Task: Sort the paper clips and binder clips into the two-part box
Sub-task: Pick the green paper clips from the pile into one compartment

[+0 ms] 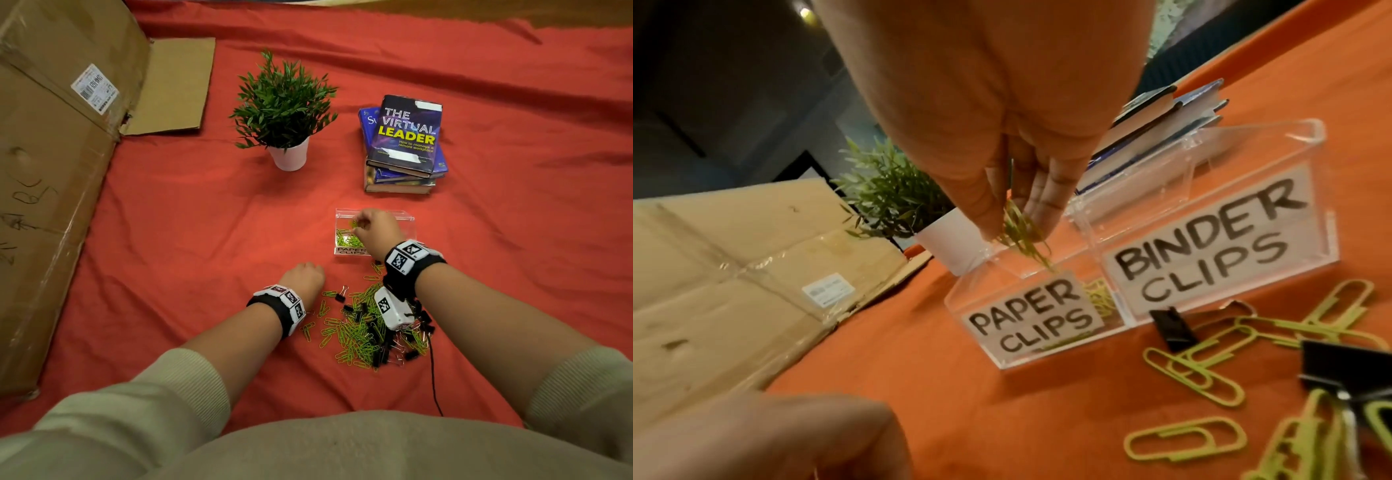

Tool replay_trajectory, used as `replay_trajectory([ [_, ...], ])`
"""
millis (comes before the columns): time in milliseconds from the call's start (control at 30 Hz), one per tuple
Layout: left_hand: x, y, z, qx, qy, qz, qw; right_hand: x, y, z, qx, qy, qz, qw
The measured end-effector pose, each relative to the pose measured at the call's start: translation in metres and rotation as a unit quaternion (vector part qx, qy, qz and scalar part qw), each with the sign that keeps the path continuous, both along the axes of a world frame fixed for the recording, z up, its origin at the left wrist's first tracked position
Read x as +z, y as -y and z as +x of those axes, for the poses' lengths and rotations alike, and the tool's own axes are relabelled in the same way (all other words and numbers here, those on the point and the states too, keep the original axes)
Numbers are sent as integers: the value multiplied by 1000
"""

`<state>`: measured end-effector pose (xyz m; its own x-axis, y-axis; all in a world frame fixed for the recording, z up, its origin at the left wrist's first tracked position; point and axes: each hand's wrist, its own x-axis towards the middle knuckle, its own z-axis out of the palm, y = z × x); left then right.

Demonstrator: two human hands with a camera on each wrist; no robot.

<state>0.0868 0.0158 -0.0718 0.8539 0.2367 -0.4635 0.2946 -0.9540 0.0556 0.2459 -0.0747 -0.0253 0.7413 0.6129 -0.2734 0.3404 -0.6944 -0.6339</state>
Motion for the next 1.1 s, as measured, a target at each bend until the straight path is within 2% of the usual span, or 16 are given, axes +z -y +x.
replay_trajectory([
  [167,-4,1,2,65,-5,-32,997,0,21,-13,65,57,-15,996],
  [233,-5,0,4,81,-4,-46,996,-3,33,-28,115,53,-29,992],
  [333,-2,-2,5,92,-6,-62,994,-19,51,-46,236,52,-140,960],
  [433,1,-1,4,89,-1,-62,994,-32,66,-49,294,86,-208,929],
  [600,3,6,0,47,28,-23,998,-42,81,-52,299,109,-196,928],
  [867,4,7,-3,66,15,-26,997,-45,86,-49,306,124,-203,922],
  [933,4,9,-4,64,21,-15,998,-46,82,-47,289,94,-202,931],
  [1033,4,12,-6,48,22,-4,999,-37,76,-42,198,-9,-196,960],
  [1100,4,13,-7,41,20,-4,999,-30,75,-38,121,-73,-120,983],
])
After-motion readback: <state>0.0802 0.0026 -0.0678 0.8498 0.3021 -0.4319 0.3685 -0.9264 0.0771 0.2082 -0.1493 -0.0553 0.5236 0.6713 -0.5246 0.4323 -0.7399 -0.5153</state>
